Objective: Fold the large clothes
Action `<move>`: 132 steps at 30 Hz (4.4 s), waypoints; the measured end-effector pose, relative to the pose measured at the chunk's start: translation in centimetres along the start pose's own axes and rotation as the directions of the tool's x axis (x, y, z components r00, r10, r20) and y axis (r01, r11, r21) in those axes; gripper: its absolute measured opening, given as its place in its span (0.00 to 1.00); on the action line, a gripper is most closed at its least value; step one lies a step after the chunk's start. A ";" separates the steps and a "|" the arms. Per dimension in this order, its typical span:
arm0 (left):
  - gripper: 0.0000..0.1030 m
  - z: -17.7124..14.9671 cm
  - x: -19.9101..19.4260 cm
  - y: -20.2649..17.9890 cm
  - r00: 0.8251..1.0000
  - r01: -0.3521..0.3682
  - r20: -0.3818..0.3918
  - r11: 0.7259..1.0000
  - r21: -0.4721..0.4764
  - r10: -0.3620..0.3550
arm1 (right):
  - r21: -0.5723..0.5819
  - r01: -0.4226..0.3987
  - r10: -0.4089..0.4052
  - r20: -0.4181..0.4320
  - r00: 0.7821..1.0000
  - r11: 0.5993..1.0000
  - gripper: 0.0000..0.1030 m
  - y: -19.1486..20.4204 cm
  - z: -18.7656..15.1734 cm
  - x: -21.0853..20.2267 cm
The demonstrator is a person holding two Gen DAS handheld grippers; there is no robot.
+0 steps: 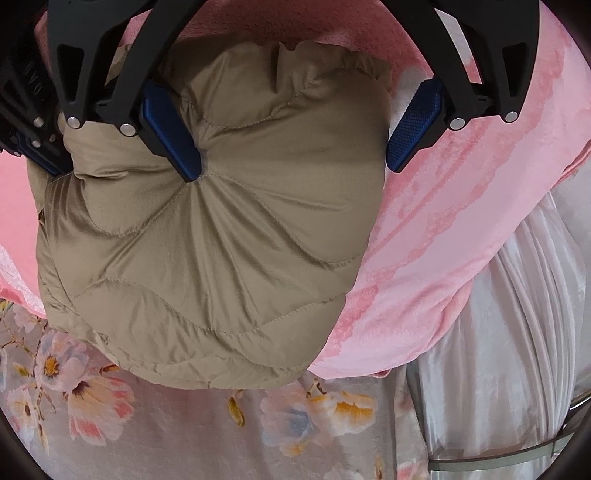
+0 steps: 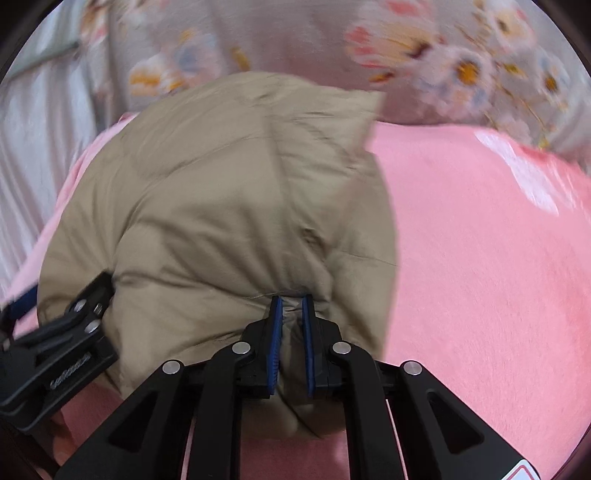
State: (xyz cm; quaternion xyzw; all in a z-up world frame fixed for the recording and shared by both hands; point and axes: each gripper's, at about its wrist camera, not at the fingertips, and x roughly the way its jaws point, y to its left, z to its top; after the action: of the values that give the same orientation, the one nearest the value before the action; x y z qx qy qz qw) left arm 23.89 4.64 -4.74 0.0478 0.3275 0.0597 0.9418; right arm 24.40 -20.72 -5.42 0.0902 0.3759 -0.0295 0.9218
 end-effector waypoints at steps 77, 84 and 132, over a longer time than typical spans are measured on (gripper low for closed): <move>0.95 -10.0 -12.3 -2.4 0.999 -0.036 -0.010 0.999 0.010 0.036 | -0.073 0.120 -0.118 0.039 0.992 0.990 0.62 0.1 -12.9 -12.5; 0.95 -10.0 -12.4 -2.5 0.999 -0.037 -0.010 0.999 0.010 0.037 | -0.073 0.121 -0.119 0.041 0.992 0.990 0.62 0.1 -13.0 -12.5; 0.95 -9.8 -13.8 -3.5 0.997 -0.067 0.036 0.998 0.014 0.067 | -0.078 0.139 -0.134 0.074 0.988 0.987 0.62 0.4 -12.6 -13.1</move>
State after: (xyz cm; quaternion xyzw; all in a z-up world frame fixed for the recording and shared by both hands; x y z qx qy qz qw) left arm 7.29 -0.27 -4.43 0.0671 0.3093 0.0877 0.9445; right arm 6.39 -18.12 -5.04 0.0249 0.3505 -0.0800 0.9328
